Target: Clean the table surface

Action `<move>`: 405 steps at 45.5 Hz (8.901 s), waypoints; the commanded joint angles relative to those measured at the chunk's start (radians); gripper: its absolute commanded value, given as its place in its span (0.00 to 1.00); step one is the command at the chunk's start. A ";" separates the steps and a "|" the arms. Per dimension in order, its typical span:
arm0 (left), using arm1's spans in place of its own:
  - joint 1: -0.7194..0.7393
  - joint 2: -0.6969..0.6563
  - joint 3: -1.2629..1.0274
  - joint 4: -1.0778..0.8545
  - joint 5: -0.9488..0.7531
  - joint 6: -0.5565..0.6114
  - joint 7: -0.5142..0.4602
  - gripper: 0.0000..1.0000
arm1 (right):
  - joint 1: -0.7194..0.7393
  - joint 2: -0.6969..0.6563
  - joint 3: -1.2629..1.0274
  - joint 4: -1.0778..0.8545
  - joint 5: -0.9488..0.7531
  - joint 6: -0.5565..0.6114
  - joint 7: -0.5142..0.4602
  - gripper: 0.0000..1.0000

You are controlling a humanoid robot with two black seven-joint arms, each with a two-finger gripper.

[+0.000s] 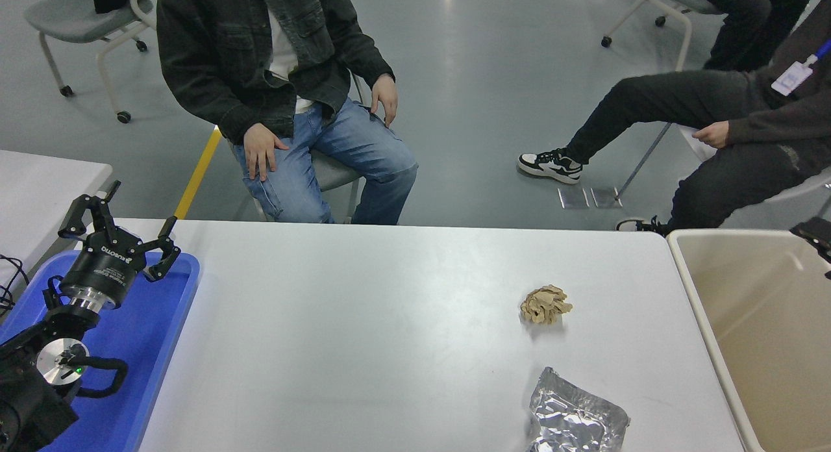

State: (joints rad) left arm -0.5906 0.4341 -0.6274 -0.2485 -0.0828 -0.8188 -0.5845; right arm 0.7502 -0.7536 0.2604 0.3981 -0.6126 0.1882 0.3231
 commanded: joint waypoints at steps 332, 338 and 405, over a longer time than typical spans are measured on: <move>0.000 0.000 0.000 0.000 0.000 0.001 0.000 1.00 | -0.196 -0.087 -0.165 1.176 -0.225 -0.153 -0.673 0.00; 0.000 0.000 0.000 0.000 0.000 0.000 0.000 1.00 | -0.195 -0.110 -0.159 1.187 -0.225 -0.148 -0.665 0.00; 0.000 0.000 0.000 0.000 0.000 0.001 0.000 1.00 | -0.164 -0.730 0.454 1.314 0.025 0.508 -0.668 0.00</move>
State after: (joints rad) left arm -0.5906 0.4342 -0.6274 -0.2485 -0.0829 -0.8176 -0.5845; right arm 0.5760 -1.4273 0.6382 1.7274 -0.6262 0.6376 -0.3449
